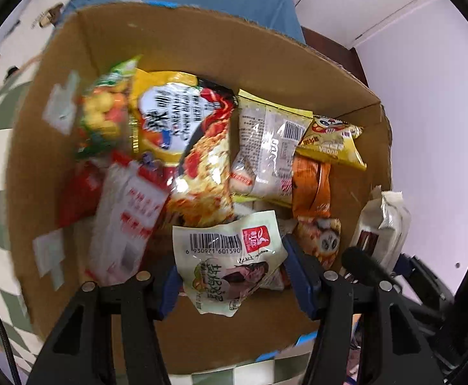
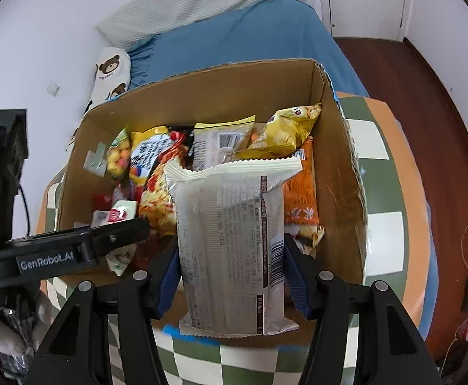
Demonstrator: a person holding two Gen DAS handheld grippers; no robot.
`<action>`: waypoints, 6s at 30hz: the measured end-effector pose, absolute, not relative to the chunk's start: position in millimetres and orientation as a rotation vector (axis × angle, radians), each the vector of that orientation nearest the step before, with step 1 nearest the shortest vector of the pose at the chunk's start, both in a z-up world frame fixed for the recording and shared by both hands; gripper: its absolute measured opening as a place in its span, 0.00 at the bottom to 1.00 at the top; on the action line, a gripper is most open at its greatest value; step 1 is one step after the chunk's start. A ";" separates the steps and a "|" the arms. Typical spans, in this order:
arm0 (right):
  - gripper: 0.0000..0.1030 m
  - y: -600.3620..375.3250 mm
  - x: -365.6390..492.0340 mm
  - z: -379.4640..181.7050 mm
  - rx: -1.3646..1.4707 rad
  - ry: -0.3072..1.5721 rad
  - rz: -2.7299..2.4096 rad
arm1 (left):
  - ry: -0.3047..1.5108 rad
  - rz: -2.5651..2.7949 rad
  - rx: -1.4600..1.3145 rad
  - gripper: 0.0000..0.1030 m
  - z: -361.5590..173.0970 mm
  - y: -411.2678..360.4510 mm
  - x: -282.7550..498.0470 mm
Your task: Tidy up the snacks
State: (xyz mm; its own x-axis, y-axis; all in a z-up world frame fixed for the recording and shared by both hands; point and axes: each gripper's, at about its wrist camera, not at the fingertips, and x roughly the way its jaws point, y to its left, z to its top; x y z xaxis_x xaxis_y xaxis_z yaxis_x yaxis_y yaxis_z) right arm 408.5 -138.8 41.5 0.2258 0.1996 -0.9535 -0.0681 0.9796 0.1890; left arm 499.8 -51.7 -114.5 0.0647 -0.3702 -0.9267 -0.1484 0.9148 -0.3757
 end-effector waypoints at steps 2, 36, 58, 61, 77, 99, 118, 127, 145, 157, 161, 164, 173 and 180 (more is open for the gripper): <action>0.59 -139.6 414.4 34.8 0.115 1.349 0.187 | 1.561 -0.204 -0.447 0.55 -124.0 -54.9 507.8; 0.96 -152.7 365.0 62.3 -0.092 1.252 0.034 | 1.315 0.032 -0.166 0.93 -63.1 -48.4 434.7; 0.99 -139.4 189.5 216.4 -0.100 0.908 0.072 | 0.988 0.072 -0.120 0.93 66.5 -56.6 271.7; 0.99 -137.1 163.9 234.5 -0.102 0.871 0.081 | 0.963 0.068 -0.114 0.93 78.8 -59.4 248.3; 1.00 -129.2 66.4 298.9 -0.114 0.717 0.077 | 0.771 0.108 -0.095 1.00 142.1 -62.1 162.0; 1.00 -145.2 110.6 267.8 -0.111 0.740 -0.009 | 0.797 0.152 -0.059 1.00 111.7 -70.0 208.5; 1.00 -149.3 202.6 196.7 -0.107 0.853 -0.025 | 0.913 0.174 -0.044 1.00 52.2 -70.0 295.1; 1.00 -151.2 219.0 184.0 -0.105 0.877 -0.041 | 0.936 0.166 -0.052 1.00 45.1 -72.4 303.1; 1.00 -153.2 223.3 181.4 -0.104 0.879 -0.040 | 0.937 0.160 -0.046 1.00 41.8 -73.8 304.7; 1.00 -151.2 221.4 184.6 -0.109 0.885 -0.025 | 0.937 0.167 -0.040 1.00 40.3 -73.7 295.3; 1.00 -150.8 221.2 185.4 -0.109 0.887 -0.022 | 0.935 0.168 -0.041 1.00 40.8 -74.2 294.1; 1.00 -150.8 221.0 185.6 -0.107 0.886 -0.022 | 0.935 0.166 -0.042 1.00 42.3 -74.7 291.9; 1.00 -154.1 218.5 185.0 -0.100 0.887 -0.024 | 0.930 0.162 -0.042 1.00 45.5 -75.1 289.6; 1.00 -153.3 214.4 190.4 -0.107 0.876 -0.022 | 0.924 0.161 -0.041 1.00 50.0 -74.7 286.8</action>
